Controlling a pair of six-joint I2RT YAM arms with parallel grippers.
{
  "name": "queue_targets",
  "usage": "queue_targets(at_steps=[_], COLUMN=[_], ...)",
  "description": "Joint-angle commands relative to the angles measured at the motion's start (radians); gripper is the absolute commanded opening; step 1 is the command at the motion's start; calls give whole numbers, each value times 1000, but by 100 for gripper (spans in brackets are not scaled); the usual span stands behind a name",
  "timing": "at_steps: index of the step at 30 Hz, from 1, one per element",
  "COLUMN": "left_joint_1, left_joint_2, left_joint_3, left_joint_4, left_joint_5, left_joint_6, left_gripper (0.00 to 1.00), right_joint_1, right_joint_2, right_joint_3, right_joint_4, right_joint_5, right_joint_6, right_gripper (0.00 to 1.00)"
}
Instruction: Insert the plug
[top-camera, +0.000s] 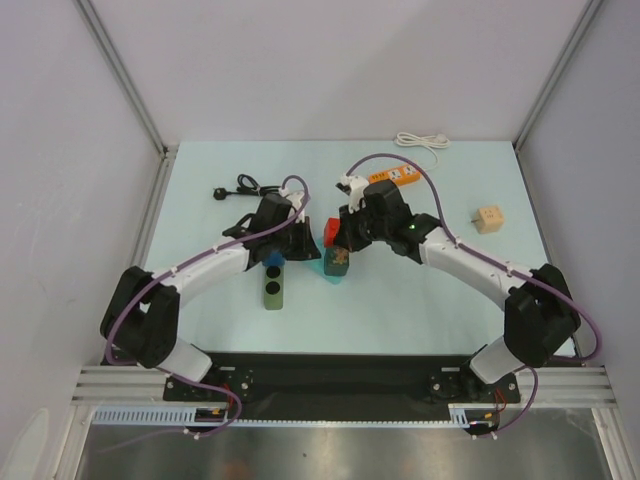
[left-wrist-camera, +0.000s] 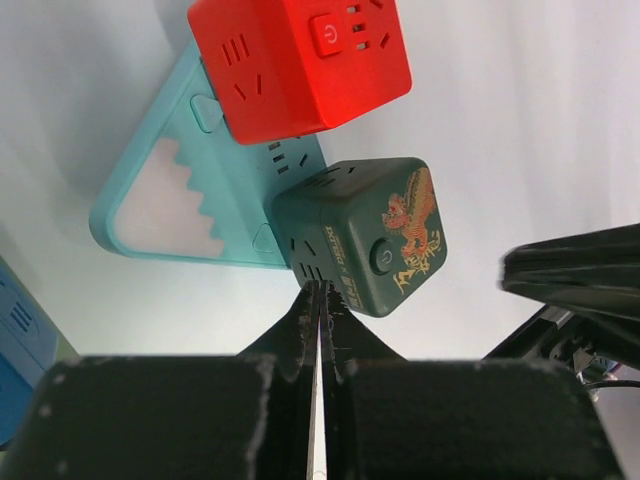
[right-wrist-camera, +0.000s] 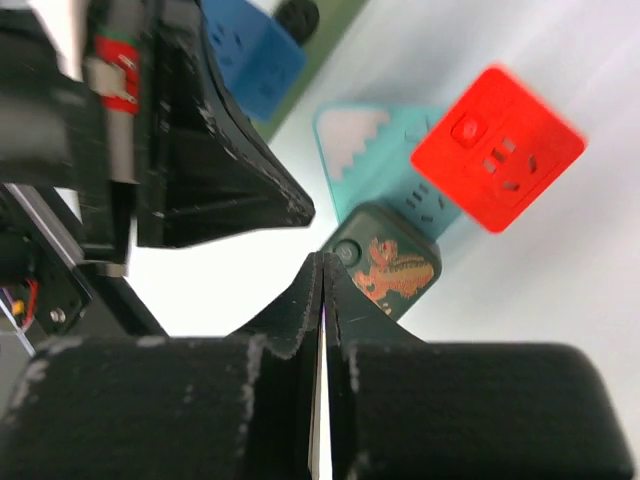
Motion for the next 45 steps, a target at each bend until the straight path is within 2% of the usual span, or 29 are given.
queue_targets(at_steps=[1,6,9,14,21,23,24,25,26,27,30,31,33,34,35,36,37,41,45], left_joint_1=[-7,-5,-7,-7,-4,3,4,9,10,12,9,9,9,7,6,6,9,9,9], left_joint_2=[-47,-27,-18,-3,-7,-15,-22,-39,-53,-65,-136,-154,-202,-219,-260,-280,-300,-398,-470], left_joint_3=[43,37,31,48,117,141,164,192,192,221,258,262,273,270,264,253,247,212,138], left_joint_4=[-9,-3,1,-4,-53,-91,-114,-127,-137,-157,-168,-170,-176,-174,-170,-156,-150,-112,-39], left_joint_5=[-14,0,-9,-9,-32,-50,-57,-66,-66,-67,-55,-52,-20,-3,9,12,8,-23,-12], left_joint_6=[23,16,16,13,47,73,84,105,116,142,171,179,223,242,253,262,262,263,224], left_gripper=[0,1,0,0,0,0,1,2,3,5,25,41,62,76,81,85,99,100,100], right_joint_1=[-2,7,21,44,23,-15,-36,-86,-86,-143,-250,-278,-344,-409,-437,-457,-485,-516,-556], right_joint_2=[-52,-35,6,39,-85,-115,-130,-148,-152,-150,-103,-87,-50,-41,-17,-3,11,104,169], right_joint_3=[46,-107,-146,-102,-14,7,12,30,30,55,136,151,176,188,196,204,228,315,342], right_joint_4=[-26,41,71,28,-53,-61,-61,-61,-61,-75,-138,-150,-159,-150,-144,-144,-150,-239,-259], right_joint_5=[30,83,85,114,152,174,180,191,188,182,182,179,110,88,70,80,106,385,547], right_joint_6=[-9,3,13,-4,-23,-18,-9,-6,-7,-13,-47,-50,-47,-24,-20,-21,-33,-70,-102], right_gripper=[0,0,0,0,0,1,4,15,20,23,31,34,63,83,99,100,100,100,100])
